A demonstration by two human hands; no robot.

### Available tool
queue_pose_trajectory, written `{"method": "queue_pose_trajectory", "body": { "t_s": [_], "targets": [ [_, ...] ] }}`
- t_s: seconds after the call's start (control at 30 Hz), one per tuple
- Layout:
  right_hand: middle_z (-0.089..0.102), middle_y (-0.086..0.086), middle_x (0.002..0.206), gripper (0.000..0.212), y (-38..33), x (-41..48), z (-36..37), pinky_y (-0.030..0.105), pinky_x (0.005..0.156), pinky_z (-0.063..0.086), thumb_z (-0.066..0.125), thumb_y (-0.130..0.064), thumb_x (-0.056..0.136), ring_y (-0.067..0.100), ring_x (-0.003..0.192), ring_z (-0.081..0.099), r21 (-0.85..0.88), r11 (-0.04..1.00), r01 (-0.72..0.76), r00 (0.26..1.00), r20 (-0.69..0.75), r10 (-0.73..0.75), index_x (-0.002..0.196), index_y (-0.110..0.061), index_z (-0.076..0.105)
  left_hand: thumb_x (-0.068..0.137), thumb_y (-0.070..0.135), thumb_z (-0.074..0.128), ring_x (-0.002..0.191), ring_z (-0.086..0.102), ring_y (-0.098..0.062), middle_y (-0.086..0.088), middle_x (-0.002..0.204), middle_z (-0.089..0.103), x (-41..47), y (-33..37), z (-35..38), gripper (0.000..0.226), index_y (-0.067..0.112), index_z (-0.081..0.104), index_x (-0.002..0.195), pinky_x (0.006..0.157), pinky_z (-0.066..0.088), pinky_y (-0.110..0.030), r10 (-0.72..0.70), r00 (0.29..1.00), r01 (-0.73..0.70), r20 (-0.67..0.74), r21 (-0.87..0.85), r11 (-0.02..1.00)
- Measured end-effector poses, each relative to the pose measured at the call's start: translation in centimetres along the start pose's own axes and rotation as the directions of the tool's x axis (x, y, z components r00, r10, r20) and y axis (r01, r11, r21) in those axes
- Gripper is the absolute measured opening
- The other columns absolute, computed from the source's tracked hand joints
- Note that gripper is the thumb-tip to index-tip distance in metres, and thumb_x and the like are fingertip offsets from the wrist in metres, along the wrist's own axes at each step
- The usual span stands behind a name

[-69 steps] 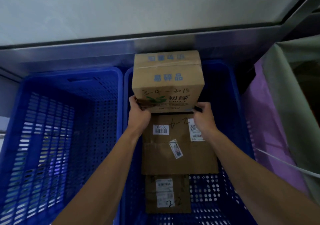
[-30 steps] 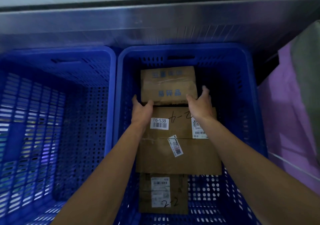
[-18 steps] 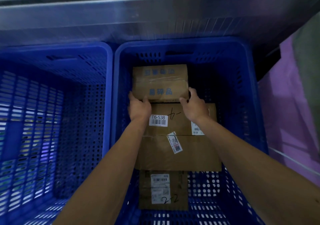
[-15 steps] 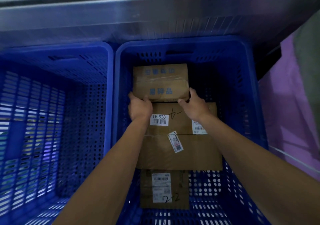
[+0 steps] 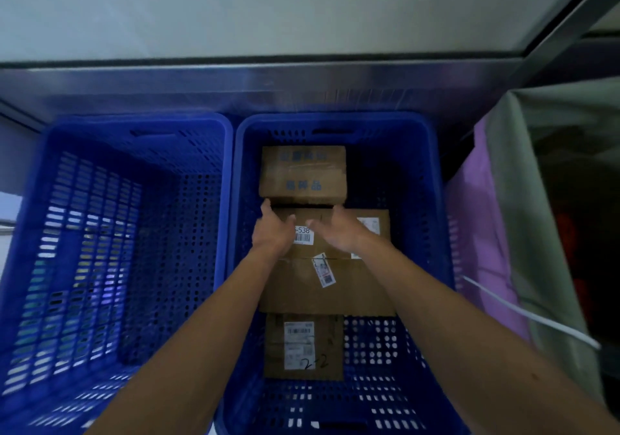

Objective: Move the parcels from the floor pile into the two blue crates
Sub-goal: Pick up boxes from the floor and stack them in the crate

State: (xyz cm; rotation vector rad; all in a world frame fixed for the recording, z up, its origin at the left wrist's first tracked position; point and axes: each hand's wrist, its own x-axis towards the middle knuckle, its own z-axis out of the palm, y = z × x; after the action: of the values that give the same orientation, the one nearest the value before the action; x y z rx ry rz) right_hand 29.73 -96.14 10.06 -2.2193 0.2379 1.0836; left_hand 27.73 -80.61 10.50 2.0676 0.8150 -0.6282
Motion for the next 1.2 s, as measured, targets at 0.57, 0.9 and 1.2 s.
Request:
{"method": "queue_pose_trajectory", "body": {
  "t_s": [0.57, 0.9, 1.2],
  "targets": [
    [0.057, 0.011, 0.134, 0.063, -8.2, -17.0, 4.8, 0.035, 0.086, 0.048, 0.045, -0.054, 0.097, 0.028, 0.112, 0.059, -0.215, 0.971, 0.105, 0.981, 0.181, -0.066, 0.143, -0.011, 0.048, 0.102, 0.048, 0.046, 0.13, 0.048, -0.025, -0.007, 0.149, 0.046, -17.1, -3.7, -12.6, 0.057, 0.013, 0.043, 0.146, 0.103, 0.041, -0.034, 0.133, 0.975, -0.158, 0.177, 0.137, 0.978],
    [0.051, 0.013, 0.091, 0.04, -15.0, -23.6, 13.5, 0.032, 0.059, 0.038, 0.044, -0.048, 0.099, 0.02, 0.071, 0.054, -0.371, 0.901, 0.226, 0.973, 0.129, -0.191, 0.08, -0.014, 0.053, 0.103, 0.046, 0.045, 0.123, 0.053, -0.024, -0.006, 0.14, 0.053, -22.1, -11.4, -23.4, 0.048, 0.014, 0.053, 0.138, 0.104, 0.044, -0.042, 0.181, 0.975, -0.198, 0.127, 0.136, 0.971],
    [0.014, 0.004, 0.066, 0.047, -21.2, -27.8, 24.7, 0.041, 0.072, 0.048, 0.045, -0.04, 0.102, 0.017, 0.049, 0.038, -0.419, 0.888, 0.19, 0.981, 0.036, -0.193, 0.062, -0.016, 0.041, 0.101, 0.045, 0.049, 0.113, 0.057, -0.023, -0.003, 0.128, 0.06, -21.8, -22.5, -34.3, 0.04, 0.017, 0.061, 0.126, 0.096, 0.046, -0.04, 0.256, 0.955, -0.279, 0.151, 0.154, 0.948]
  ]
}}
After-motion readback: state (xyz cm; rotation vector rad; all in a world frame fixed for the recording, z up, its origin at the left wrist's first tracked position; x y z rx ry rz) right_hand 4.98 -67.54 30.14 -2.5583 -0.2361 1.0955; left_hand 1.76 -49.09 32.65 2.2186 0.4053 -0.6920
